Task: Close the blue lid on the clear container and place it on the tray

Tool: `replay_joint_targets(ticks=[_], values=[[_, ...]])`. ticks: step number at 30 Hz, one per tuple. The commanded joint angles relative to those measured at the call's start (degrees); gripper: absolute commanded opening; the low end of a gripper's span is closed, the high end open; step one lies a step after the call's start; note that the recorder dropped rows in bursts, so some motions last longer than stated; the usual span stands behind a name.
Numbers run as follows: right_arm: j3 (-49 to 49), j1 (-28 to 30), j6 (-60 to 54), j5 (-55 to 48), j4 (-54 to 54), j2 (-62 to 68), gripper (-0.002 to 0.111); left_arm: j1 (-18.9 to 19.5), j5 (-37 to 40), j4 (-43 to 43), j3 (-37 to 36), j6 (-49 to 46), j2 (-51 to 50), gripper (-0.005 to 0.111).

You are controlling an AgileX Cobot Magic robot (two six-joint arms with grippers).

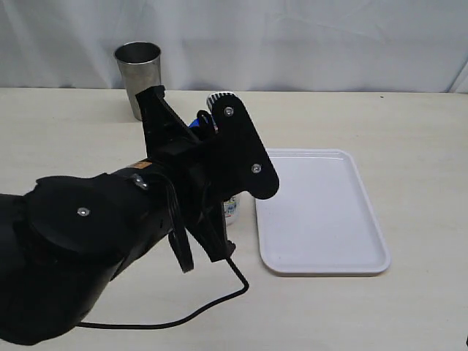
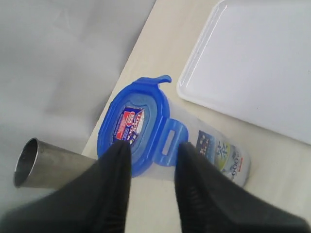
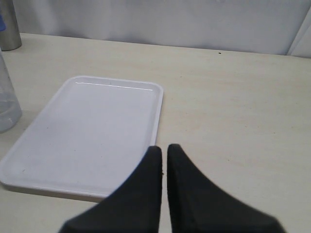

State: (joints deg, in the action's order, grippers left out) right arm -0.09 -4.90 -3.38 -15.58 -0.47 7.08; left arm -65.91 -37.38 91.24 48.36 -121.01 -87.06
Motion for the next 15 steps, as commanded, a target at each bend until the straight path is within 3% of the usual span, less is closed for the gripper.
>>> replay_joint_targets(ticks=[1, 2, 7, 15], values=[[0.09, 0.22, 0.23, 0.54, 0.06, 0.11, 0.004, -0.11, 1.78, 0.99, -0.25, -1.79, 1.89, 0.005], [0.09, 0.22, 0.23, 0.54, 0.06, 0.11, 0.004, -0.11, 1.78, 0.88, -0.25, -1.79, 1.89, -0.001], [0.09, 0.22, 0.23, 0.54, 0.06, 0.11, 0.004, 3.53, 9.7, -1.8, -0.25, 0.9, 1.89, 0.0], [0.09, 0.22, 0.23, 0.54, 0.06, 0.11, 0.004, 15.2, 23.99, -23.5, -0.25, 25.55, 1.89, 0.0]])
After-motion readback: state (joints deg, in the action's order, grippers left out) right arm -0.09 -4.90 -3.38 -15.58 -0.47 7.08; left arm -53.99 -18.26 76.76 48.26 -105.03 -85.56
